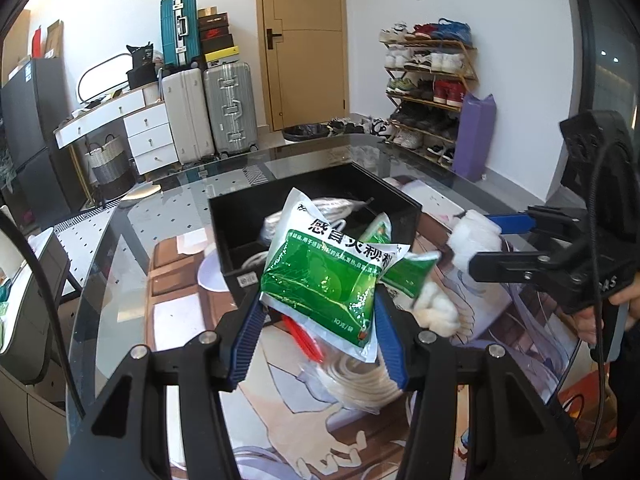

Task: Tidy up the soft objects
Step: 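Carry the green packet with the left gripper while the right gripper carries the foam block over the box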

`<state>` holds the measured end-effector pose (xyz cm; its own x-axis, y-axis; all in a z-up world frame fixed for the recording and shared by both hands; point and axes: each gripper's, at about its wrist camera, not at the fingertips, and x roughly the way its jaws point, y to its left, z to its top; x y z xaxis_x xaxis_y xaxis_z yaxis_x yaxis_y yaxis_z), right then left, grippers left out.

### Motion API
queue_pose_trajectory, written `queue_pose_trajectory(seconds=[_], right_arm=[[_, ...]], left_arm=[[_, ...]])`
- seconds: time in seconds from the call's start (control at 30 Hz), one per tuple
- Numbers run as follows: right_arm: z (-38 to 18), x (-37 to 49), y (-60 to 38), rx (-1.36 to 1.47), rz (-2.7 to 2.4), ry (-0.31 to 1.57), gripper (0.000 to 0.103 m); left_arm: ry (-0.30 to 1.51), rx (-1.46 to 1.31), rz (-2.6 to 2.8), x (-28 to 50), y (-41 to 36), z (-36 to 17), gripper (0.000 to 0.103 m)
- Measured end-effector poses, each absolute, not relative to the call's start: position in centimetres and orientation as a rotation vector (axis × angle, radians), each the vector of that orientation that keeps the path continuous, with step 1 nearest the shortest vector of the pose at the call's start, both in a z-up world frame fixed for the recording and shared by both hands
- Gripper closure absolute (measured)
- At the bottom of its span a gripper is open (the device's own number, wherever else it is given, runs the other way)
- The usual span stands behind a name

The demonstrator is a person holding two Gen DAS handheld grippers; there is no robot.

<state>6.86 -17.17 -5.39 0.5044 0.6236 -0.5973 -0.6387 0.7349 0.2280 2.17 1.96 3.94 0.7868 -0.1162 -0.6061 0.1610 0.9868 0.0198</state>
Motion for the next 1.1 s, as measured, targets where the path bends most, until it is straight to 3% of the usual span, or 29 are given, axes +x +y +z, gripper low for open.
queue_pose_trajectory(seconds=[0.53,1.1], right_arm=[[-1.1,7.0,-13.1,-0.163,0.8,0.639,0.012],[-0.3,11.3,-9.1,-0.263,0.827,0.647,0.012]], left_arm=[[0.64,0.052,-0.101,5.4,3.1,5.5,0.051],[0.663,0.054,-0.073,8.3,3.0,5.3,0.051]])
